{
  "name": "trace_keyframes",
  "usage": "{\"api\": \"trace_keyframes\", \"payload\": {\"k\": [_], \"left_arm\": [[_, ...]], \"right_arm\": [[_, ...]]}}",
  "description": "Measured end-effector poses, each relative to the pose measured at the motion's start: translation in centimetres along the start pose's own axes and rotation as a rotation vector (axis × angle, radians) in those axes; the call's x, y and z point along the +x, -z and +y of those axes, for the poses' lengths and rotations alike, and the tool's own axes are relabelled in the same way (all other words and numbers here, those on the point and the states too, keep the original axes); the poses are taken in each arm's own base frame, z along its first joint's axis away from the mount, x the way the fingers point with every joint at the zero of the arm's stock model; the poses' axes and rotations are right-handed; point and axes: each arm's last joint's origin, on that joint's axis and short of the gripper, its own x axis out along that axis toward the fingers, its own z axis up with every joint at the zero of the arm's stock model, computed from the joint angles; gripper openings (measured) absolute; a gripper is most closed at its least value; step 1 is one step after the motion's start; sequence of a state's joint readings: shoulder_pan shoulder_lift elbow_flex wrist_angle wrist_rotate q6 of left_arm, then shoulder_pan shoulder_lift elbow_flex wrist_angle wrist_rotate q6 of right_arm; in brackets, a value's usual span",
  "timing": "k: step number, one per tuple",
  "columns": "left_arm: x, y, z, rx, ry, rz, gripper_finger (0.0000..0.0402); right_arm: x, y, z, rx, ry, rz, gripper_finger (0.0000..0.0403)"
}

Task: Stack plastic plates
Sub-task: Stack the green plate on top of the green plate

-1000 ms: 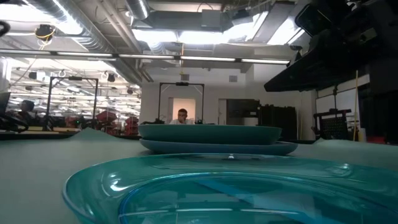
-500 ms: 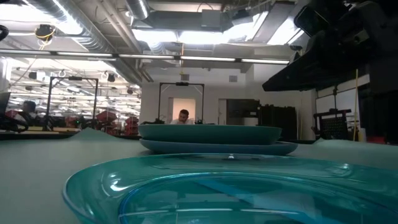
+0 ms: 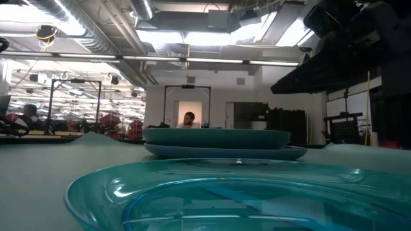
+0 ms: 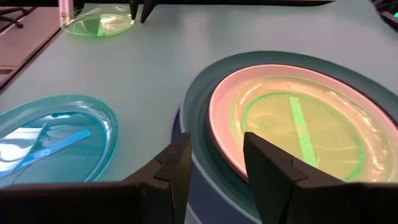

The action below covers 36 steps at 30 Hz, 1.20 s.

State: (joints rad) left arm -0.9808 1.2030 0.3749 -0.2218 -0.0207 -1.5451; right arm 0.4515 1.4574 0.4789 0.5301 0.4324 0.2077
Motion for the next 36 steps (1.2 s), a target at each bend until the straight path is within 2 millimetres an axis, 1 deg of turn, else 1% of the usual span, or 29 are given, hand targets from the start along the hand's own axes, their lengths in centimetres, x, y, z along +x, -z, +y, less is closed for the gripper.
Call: {"api": "trace_keyframes", "payload": {"k": [8,10,15,23,29,36], "left_arm": [[0.1,-0.1,-0.1,0.07,0.011,0.009,0.0014],[0.1,-0.1,-0.1,0.075,0.012,0.007,0.0005],[0.1,-0.3,-0.1,0.063,0.012,-0.022,0.0002],[-0.5,-1.3,-0.5,-0.047,0.059,-0.06,0.0001],[-1.9,-2.5,-1.9,-0.097,0.136,-0.105,0.0001],[-3.7,-4.3,-3.5,-0.159,0.218,-0.239,0.0]], "right_arm": [[0.0,0.0,0.0,-0.002,0.005,-0.001,0.0138],[0.0,0.0,0.0,-0.003,0.004,-0.001,0.0138],[0.0,0.0,0.0,-0.003,0.003,0.0,0.0138],[0.0,0.1,0.0,-0.007,-0.007,0.009,0.0138],[0.0,0.1,0.2,-0.009,-0.085,0.026,0.0138],[-0.1,0.3,0.4,-0.016,-0.111,0.039,0.0138]]}}
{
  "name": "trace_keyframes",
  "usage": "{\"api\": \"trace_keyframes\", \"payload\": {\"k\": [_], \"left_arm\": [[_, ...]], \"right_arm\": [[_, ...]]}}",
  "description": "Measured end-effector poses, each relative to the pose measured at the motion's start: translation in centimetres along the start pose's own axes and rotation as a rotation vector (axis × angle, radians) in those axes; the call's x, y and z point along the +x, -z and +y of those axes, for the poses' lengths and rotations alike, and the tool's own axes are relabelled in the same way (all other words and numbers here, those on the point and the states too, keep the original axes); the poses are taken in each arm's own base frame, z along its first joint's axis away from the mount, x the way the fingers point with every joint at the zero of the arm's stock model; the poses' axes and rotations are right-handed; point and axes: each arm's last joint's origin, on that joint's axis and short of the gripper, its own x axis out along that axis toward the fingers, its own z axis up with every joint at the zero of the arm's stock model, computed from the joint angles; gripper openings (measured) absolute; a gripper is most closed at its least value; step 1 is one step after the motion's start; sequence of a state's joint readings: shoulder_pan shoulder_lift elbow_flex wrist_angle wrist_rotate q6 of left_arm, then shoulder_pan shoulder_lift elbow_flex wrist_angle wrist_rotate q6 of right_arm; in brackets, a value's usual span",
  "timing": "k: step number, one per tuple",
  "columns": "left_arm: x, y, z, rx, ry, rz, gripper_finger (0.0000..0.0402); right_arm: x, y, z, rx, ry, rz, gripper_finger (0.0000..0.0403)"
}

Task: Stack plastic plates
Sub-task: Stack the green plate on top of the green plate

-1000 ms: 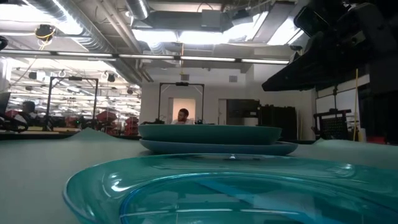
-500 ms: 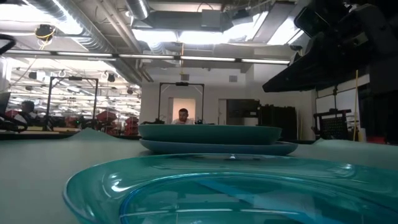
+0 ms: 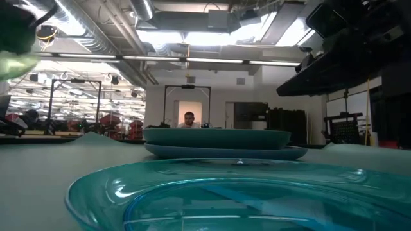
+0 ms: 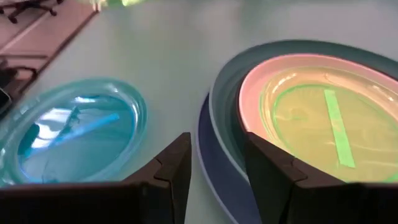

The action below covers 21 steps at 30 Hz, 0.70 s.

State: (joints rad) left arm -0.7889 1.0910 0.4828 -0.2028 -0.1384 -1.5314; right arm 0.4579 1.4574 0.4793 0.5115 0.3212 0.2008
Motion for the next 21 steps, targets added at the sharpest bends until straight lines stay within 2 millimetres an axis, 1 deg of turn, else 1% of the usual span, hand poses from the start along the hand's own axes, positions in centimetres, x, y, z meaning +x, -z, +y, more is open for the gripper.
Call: {"api": "trace_keyframes", "payload": {"k": [2,5,9,14,21], "left_arm": [[-0.2,-0.7,-0.6,0.01,0.016,-0.049,0.0],[-0.4,-1.6,-1.4,0.036,0.029,-0.124,0.0],[-0.7,-3.3,-2.0,0.028,0.029,-0.227,0.0],[-0.7,-5.3,-1.7,-0.021,0.002,-0.333,0.0],[-0.9,-7.5,-1.1,-0.089,-0.02,-0.392,0.0]], "right_arm": [[-0.2,0.3,0.4,-0.028,0.007,0.02,0.0138],[-0.5,0.8,1.5,-0.097,0.034,0.023,0.0138],[-1.1,1.1,2.8,-0.155,0.038,0.009,0.0138],[-1.4,1.4,3.4,-0.174,0.021,0.019,0.0138],[-1.2,3.1,4.9,-0.222,0.022,0.047,0.0138]]}}
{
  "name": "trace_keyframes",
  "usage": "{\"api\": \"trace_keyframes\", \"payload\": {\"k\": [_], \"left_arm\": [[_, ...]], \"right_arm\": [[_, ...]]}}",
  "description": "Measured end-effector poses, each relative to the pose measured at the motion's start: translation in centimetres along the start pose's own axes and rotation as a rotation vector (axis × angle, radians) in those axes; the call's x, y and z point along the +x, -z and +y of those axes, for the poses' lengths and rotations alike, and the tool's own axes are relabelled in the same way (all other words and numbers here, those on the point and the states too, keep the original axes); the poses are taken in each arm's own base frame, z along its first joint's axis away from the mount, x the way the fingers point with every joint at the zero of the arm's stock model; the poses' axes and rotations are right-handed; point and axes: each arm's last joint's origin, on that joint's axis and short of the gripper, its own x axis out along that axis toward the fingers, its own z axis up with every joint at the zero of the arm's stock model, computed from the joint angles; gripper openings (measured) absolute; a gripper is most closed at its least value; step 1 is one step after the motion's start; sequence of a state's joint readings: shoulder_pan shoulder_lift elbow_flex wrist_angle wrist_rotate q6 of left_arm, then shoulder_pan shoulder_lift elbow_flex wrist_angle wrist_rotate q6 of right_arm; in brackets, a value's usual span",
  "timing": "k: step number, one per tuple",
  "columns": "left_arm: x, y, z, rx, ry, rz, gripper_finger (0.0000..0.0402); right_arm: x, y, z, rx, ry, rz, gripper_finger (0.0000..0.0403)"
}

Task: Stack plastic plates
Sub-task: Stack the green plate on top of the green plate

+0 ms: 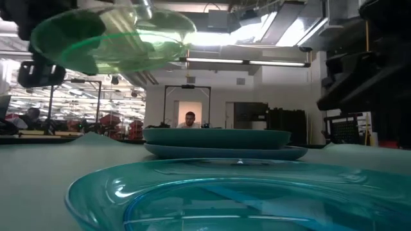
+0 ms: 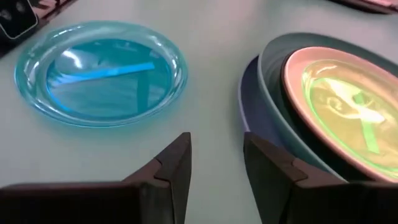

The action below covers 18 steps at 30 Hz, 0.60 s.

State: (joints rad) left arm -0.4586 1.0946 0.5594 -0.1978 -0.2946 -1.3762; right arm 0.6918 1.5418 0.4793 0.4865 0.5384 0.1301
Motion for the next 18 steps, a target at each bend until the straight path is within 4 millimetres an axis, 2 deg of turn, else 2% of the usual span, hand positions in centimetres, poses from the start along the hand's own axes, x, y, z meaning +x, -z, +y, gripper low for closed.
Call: {"api": "trace_keyframes", "payload": {"k": [5,12,18], "left_arm": [[0.7,-1.6,0.5,-0.049,-0.04,-0.059,0.0],[2.0,-3.9,1.0,-0.027,-0.085,-0.1,0.0],[3.2,-6.3,-0.2,0.033,-0.102,-0.085,0.0]], "right_arm": [[-0.3,0.1,0.7,-0.038,0.057,-0.024,0.0138],[-0.3,-0.3,0.4,-0.128,0.132,-0.057,0.0138],[-0.4,-0.5,0.4,-0.146,0.138,-0.068,0.0138]]}}
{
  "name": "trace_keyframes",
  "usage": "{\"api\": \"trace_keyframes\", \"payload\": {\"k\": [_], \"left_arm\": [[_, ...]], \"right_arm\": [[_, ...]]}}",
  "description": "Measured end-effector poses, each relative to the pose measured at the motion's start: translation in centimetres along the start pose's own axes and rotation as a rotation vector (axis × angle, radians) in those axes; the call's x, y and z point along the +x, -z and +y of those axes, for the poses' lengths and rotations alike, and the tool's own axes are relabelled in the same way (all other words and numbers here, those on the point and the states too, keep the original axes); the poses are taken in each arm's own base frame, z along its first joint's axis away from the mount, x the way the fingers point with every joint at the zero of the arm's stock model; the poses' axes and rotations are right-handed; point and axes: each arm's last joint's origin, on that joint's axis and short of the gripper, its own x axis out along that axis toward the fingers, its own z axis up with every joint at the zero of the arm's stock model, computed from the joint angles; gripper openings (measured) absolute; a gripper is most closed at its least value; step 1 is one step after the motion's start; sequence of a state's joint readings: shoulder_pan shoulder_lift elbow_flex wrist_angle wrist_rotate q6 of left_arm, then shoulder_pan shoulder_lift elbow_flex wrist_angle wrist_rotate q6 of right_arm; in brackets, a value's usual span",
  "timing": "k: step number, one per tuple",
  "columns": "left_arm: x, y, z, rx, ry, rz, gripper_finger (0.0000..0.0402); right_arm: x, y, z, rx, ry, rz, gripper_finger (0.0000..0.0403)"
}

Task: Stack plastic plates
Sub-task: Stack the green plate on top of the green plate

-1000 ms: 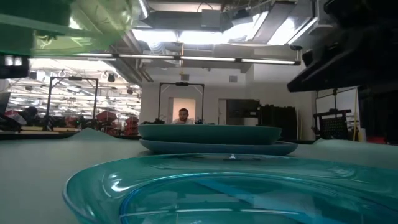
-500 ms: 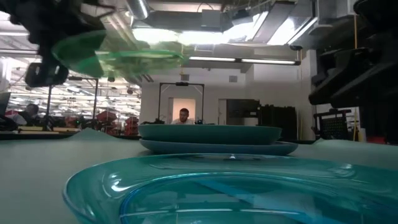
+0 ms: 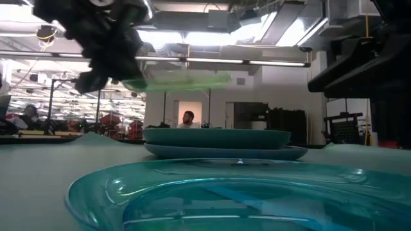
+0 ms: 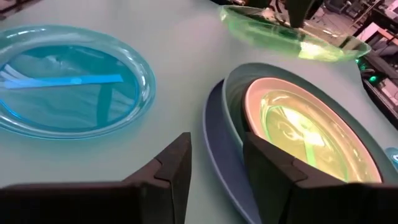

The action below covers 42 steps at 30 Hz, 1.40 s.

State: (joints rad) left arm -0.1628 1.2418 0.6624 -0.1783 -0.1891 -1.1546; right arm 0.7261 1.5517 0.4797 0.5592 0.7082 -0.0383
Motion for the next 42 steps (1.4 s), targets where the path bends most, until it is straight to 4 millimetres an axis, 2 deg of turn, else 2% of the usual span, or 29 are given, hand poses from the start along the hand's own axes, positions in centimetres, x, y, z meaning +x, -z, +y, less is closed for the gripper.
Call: {"api": "trace_keyframes", "payload": {"k": [10,15,24,31,36,42], "left_arm": [[2.8,-3.8,-1.0,0.07,-0.05,0.064,0.0],[4.0,-5.0,-1.4,0.1,-0.062,0.064,0.0],[6.6,-6.0,0.1,0.122,-0.147,0.078,0.0],[7.0,-7.3,0.5,0.151,-0.128,0.027,0.0],[7.0,-8.1,1.2,0.205,-0.205,-0.036,0.0],[7.5,-8.2,1.5,0.204,-0.218,-0.045,0.0]], "right_arm": [[0.0,-0.1,0.1,0.039,-0.02,-0.007,0.0138],[0.0,-0.1,0.1,0.041,-0.027,-0.01,0.0138],[0.0,-0.1,0.1,0.044,-0.045,-0.013,0.0138],[0.0,-0.1,0.1,0.045,-0.044,-0.013,0.0138],[0.0,-0.1,0.1,0.05,-0.046,-0.013,0.0138],[0.0,-0.1,0.1,0.074,-0.053,-0.012,0.0138]]}}
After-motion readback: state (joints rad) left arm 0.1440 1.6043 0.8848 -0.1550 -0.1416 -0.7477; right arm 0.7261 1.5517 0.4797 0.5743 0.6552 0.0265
